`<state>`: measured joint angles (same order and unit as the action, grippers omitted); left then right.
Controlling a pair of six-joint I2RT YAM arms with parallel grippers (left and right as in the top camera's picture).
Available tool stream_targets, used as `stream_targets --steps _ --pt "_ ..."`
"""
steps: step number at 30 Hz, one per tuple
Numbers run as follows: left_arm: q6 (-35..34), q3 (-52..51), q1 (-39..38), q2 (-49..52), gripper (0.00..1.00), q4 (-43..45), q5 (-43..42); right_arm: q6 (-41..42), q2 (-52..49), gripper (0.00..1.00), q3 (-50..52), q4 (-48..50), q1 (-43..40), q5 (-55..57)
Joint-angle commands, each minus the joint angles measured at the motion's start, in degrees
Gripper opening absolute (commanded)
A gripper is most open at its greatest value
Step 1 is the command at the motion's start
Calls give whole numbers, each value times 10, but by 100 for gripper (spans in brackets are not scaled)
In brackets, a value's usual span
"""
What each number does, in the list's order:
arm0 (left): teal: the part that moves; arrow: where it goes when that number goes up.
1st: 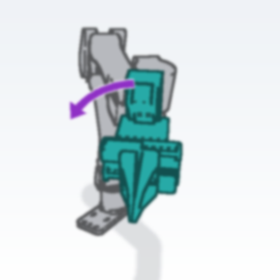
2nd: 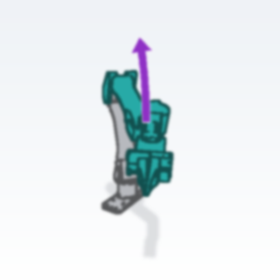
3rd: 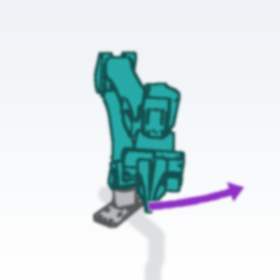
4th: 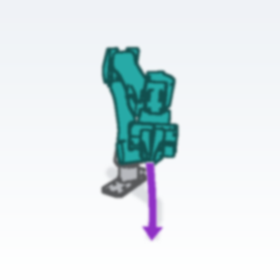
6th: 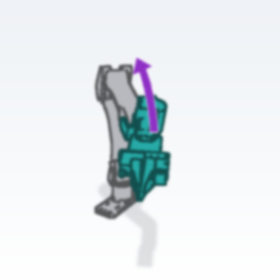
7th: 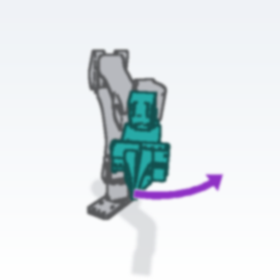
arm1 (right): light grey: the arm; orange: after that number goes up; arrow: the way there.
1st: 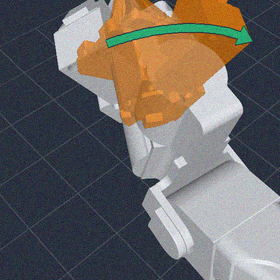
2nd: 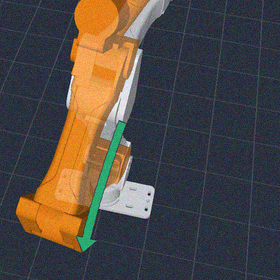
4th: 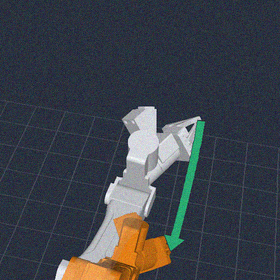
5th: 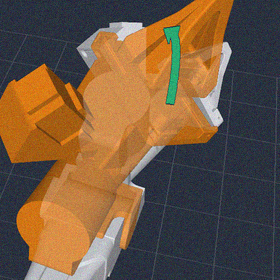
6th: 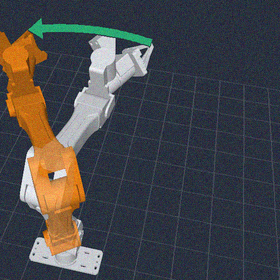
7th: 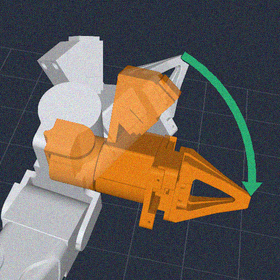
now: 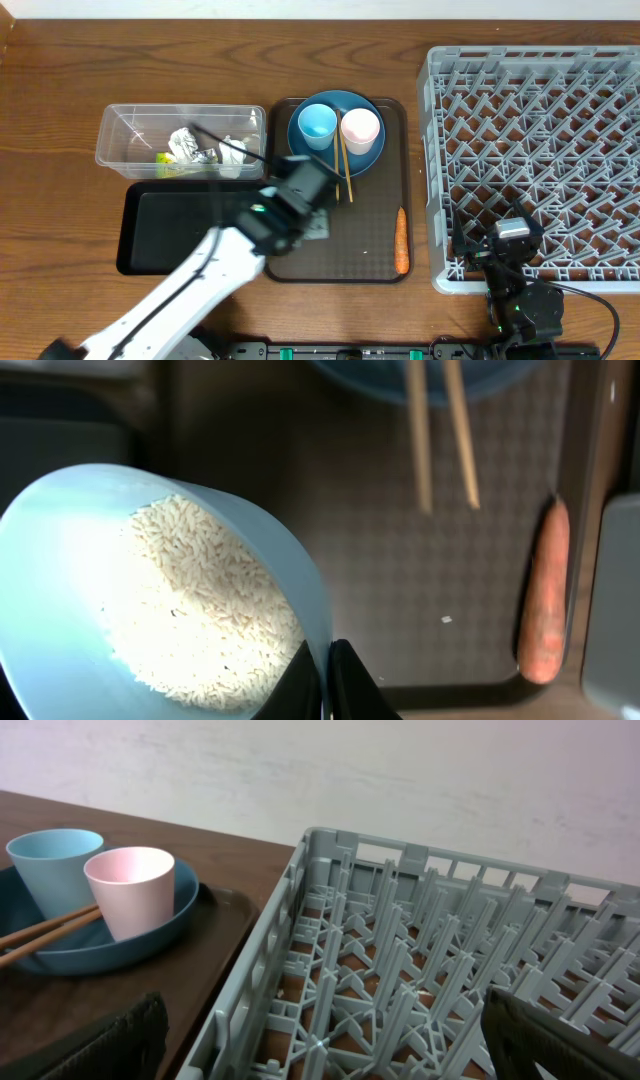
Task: Sort waste into correct bins and load items into the dishwasher rack
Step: 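Carry the bowl left and tip the rice onto the black tray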
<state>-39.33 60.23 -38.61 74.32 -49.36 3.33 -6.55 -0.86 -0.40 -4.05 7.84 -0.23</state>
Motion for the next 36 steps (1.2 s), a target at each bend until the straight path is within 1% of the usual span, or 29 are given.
stream_targets --steps 1,8,15,25,32,36 --pt "43 -8 60 -47 6 -12 -33 -4 0 99 1 -2 4 0" --pt "113 -8 220 -120 6 -18 -163 -4 0 99 1 -2 4 0" --pt "184 -8 351 -125 6 -26 -301 -4 0 99 1 -2 4 0" --pt "254 -8 483 -89 6 -17 -444 -4 0 99 1 -2 4 0" --pt "319 -8 553 -19 6 -1 -556 -4 0 99 1 -2 4 0" --pt "344 -8 584 21 6 9 -610 -4 0 99 1 -2 4 0"
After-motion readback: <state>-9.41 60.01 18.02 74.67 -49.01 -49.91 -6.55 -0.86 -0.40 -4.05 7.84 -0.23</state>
